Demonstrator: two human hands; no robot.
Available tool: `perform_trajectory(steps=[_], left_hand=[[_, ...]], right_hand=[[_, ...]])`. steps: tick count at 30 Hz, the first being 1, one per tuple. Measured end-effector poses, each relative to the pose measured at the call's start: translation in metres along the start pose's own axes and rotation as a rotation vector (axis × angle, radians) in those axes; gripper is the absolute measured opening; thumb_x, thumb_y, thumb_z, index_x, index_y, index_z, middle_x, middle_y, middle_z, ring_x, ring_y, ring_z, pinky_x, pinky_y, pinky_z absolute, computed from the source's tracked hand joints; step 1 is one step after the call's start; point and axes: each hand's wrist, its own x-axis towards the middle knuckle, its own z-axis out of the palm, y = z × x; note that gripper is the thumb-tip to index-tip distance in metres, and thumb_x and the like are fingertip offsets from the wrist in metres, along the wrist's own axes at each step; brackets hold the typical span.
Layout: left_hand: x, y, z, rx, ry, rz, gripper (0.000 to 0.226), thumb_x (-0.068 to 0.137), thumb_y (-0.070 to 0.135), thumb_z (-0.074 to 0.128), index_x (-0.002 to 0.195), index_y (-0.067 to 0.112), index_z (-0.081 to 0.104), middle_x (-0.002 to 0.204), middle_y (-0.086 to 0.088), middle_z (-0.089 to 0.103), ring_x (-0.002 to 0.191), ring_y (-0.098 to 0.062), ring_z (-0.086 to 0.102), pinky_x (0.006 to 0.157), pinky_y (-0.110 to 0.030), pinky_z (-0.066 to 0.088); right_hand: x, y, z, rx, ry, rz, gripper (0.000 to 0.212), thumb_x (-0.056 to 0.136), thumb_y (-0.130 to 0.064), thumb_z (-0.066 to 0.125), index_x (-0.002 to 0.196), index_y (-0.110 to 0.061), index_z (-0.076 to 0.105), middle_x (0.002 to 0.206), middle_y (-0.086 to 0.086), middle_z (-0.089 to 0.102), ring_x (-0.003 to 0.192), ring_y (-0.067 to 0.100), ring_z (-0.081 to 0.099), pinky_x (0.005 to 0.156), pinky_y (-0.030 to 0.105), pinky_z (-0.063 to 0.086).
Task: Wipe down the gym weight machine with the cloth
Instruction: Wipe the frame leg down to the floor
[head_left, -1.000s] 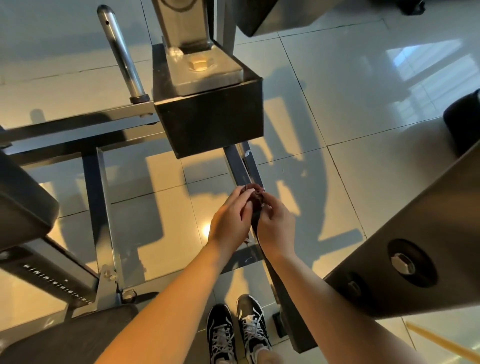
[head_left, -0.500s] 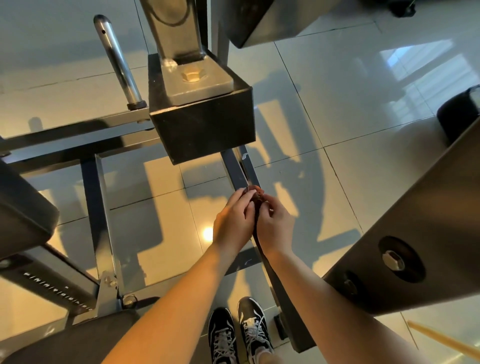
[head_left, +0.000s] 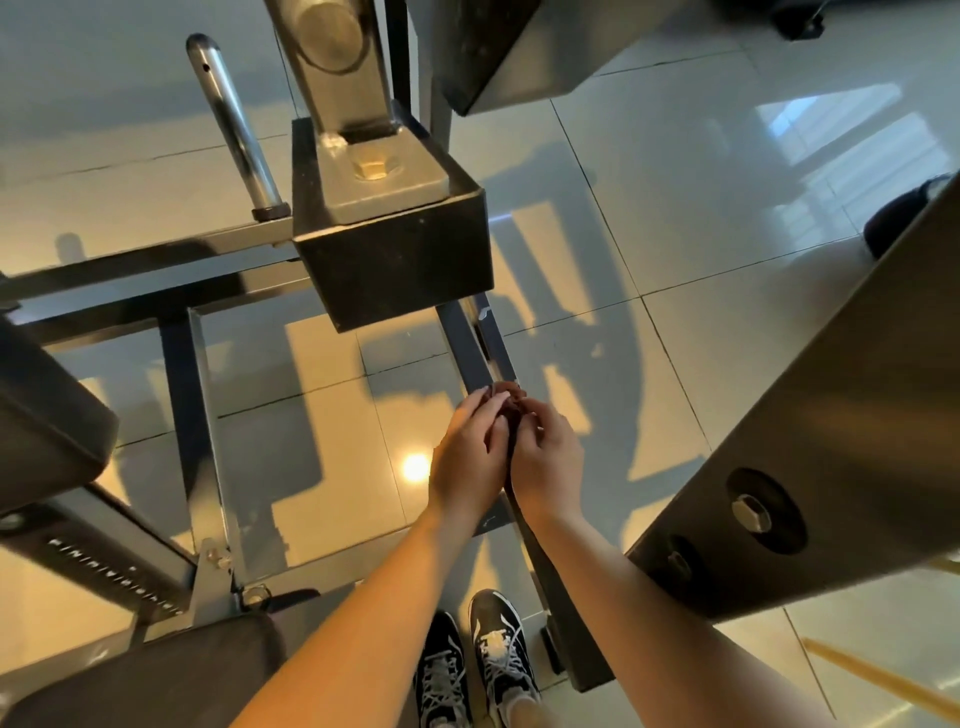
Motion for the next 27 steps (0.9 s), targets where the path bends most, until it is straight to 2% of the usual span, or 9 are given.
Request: perform_trajectory(steps=[3,10,12,16,18,20,22,25,27], left_hand=[[-0.006,-0.002,0.000,0.000,-0.024,0.012,0.036,0.108,0.029,0.042,0.142,0.029,0.055,0.152,0.008,0.047,0.133,-0.010,0.049,0.104,-0.025,0.048],[0.054,-0.018,-0.002,-0.052,0.030,-0.127,0.041,0.109,0.029,0.038,0.148,0.028,0.049,0.158,0.006,0.039,0.144,-0.014,0.038,0.119,-0.030,0.032],[0.054,-0.014,-0.001,-0.127,0.038,-0.175,0.041,0.109,0.028,0.038,0.149,0.029,0.047,0.161,0.007,0.035,0.146,-0.012,0.033,0.115,-0.019,0.026],[0.016,-0.005,0.004,-0.104,0.055,-0.118,0.042,0.110,0.025,0.036,0.150,0.023,0.046,0.163,0.002,0.031,0.147,-0.013,0.031,0.112,-0.017,0.024],[-0.009,0.000,0.008,-0.118,0.057,-0.103,0.041,0.109,0.024,0.036,0.148,0.021,0.048,0.162,0.002,0.033,0.144,-0.009,0.035,0.109,-0.013,0.029],[-0.037,0.008,0.010,-0.188,0.061,-0.112,0.039,0.109,0.024,0.039,0.146,0.023,0.051,0.161,0.008,0.034,0.140,0.001,0.035,0.106,-0.004,0.027],[-0.066,0.016,0.014,-0.253,0.040,-0.110,0.039,0.109,0.024,0.041,0.146,0.025,0.052,0.160,0.011,0.035,0.142,0.000,0.035,0.108,-0.003,0.027],[-0.087,0.017,0.016,-0.271,-0.005,-0.128,0.040,0.109,0.025,0.042,0.148,0.027,0.051,0.162,0.012,0.030,0.146,-0.002,0.030,0.118,-0.016,0.027],[-0.079,0.016,0.010,-0.233,-0.018,-0.128,0.040,0.108,0.022,0.044,0.147,0.024,0.052,0.158,0.015,0.031,0.144,0.001,0.029,0.112,-0.004,0.022]], right_hand=[[-0.007,0.004,-0.005,-0.026,-0.004,0.003,0.028,0.106,-0.017,0.047,0.124,-0.022,0.068,0.109,-0.012,0.067,0.099,-0.003,0.060,0.095,0.020,0.050],[0.012,0.005,0.015,-0.102,-0.122,-0.016,0.036,0.106,-0.018,0.047,0.139,-0.026,0.060,0.119,-0.014,0.067,0.111,0.004,0.063,0.099,0.025,0.051],[0.014,0.006,0.013,-0.057,-0.090,0.036,0.037,0.107,-0.017,0.047,0.141,-0.021,0.059,0.130,-0.005,0.066,0.120,0.010,0.061,0.104,0.025,0.047],[0.007,0.005,-0.002,-0.031,-0.044,0.075,0.032,0.108,-0.017,0.045,0.135,-0.015,0.062,0.119,-0.004,0.066,0.110,0.007,0.058,0.083,0.001,0.038],[-0.001,0.006,-0.012,-0.031,-0.033,0.078,0.030,0.108,-0.018,0.045,0.132,-0.017,0.062,0.114,-0.009,0.061,0.108,0.006,0.057,0.085,0.003,0.039],[-0.014,0.009,-0.023,-0.031,-0.038,0.087,0.029,0.108,-0.019,0.044,0.131,-0.020,0.061,0.113,-0.012,0.056,0.105,-0.003,0.054,0.091,0.005,0.039],[-0.028,0.010,-0.034,-0.022,-0.071,0.088,0.027,0.108,-0.018,0.044,0.127,-0.024,0.061,0.108,-0.019,0.058,0.101,-0.013,0.053,0.087,0.002,0.040],[-0.045,0.011,-0.043,-0.042,-0.118,0.061,0.026,0.107,-0.019,0.045,0.124,-0.030,0.061,0.112,-0.016,0.065,0.106,-0.008,0.057,0.097,0.015,0.046],[-0.050,0.013,-0.043,-0.044,-0.146,0.052,0.028,0.107,-0.021,0.045,0.127,-0.033,0.060,0.116,-0.017,0.065,0.107,-0.007,0.058,0.095,0.011,0.045]])
